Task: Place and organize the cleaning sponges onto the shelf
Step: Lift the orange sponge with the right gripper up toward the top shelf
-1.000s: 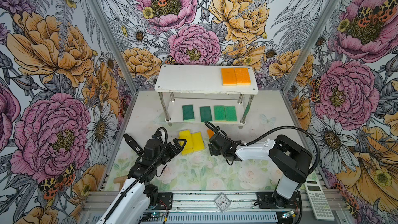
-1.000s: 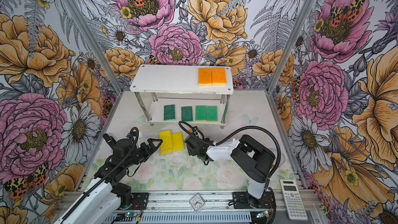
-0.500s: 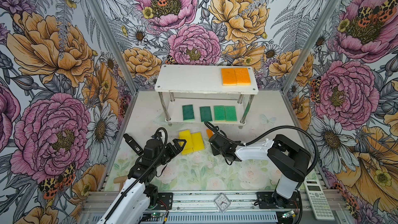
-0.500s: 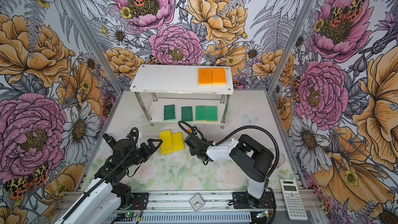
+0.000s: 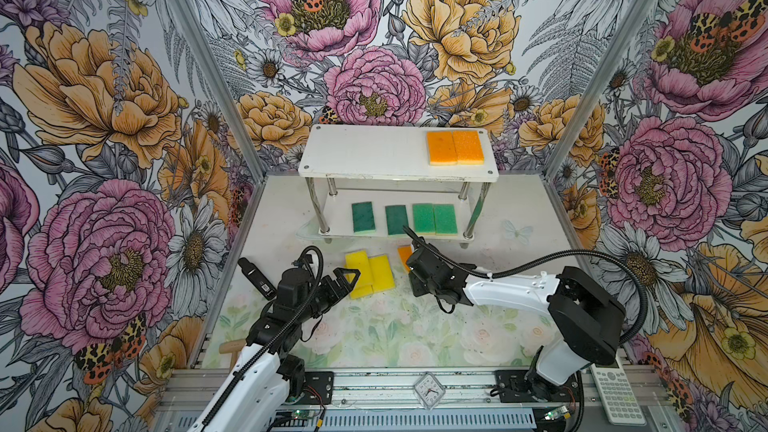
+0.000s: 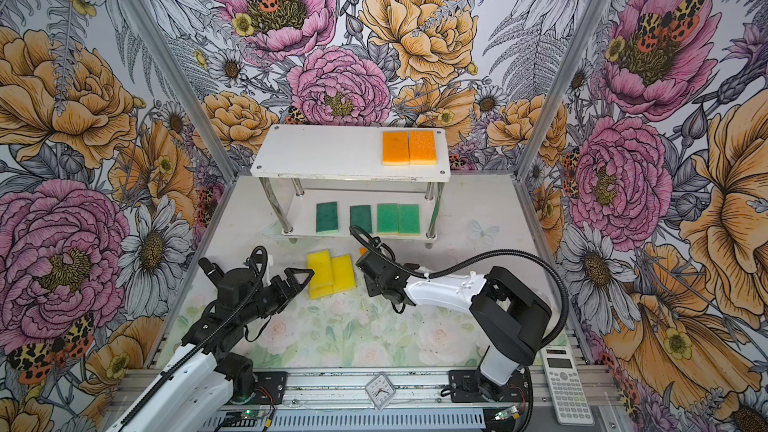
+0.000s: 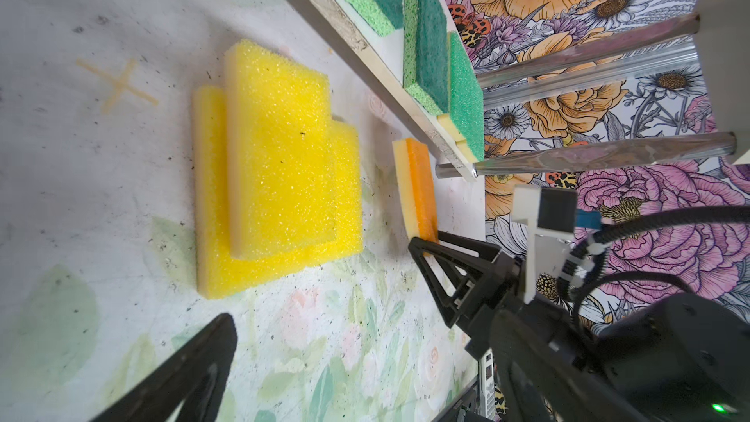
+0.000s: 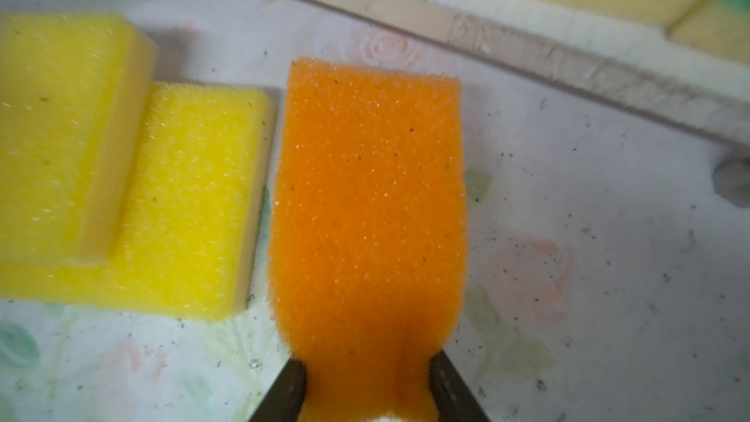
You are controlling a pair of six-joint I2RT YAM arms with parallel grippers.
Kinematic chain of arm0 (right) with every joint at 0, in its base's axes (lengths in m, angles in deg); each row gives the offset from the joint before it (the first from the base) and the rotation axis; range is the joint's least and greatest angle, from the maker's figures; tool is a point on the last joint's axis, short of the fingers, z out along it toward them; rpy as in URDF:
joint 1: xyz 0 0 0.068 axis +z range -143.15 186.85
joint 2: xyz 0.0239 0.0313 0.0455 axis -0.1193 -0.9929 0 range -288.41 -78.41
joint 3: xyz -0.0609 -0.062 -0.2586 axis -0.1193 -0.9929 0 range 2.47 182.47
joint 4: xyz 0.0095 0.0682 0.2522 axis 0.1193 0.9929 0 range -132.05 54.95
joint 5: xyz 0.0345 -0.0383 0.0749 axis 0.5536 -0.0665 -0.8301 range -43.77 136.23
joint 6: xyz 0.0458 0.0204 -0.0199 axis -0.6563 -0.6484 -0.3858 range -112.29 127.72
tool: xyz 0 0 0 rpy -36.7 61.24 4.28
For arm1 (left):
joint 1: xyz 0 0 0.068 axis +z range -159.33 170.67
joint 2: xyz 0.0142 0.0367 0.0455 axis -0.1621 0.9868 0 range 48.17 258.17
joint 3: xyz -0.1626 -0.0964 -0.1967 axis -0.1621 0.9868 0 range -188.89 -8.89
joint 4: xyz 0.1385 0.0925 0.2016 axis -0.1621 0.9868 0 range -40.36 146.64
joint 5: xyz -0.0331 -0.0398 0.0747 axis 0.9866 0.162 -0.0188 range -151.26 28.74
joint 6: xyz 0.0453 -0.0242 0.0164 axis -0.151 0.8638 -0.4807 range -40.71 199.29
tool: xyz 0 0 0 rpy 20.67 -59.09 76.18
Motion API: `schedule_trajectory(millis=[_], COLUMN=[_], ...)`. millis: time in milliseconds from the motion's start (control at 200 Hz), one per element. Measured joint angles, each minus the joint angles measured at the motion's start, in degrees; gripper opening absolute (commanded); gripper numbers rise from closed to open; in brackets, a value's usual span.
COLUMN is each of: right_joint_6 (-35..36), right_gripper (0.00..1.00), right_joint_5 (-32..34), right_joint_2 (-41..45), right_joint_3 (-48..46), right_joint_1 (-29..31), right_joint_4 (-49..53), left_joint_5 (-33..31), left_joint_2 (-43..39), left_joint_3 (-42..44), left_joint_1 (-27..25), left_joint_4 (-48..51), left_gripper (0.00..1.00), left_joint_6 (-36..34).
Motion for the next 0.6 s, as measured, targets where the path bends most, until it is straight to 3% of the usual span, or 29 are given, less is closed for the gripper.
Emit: schedule_trajectory(millis=[385, 600], right_joint_6=[-2.1, -3.1], right_gripper=[0.34, 0.33], right_joint_5=[-6.6, -8.0], right_joint_2=[10.8, 14.6], right_joint_3=[13.5, 25.4], right_joint_1=[0.5, 3.8], right_joint_4=[16.0, 23.6], left_joint_5=[2.8, 5.8], left_joint_2=[2.5, 5.7], left_joint_3=[0.0, -0.8], left_joint_1=[1.0, 2.1], left_joint_4=[0.0, 0.0], left_gripper=[0.99, 0.99], left_joint_6=[-2.6, -5.2])
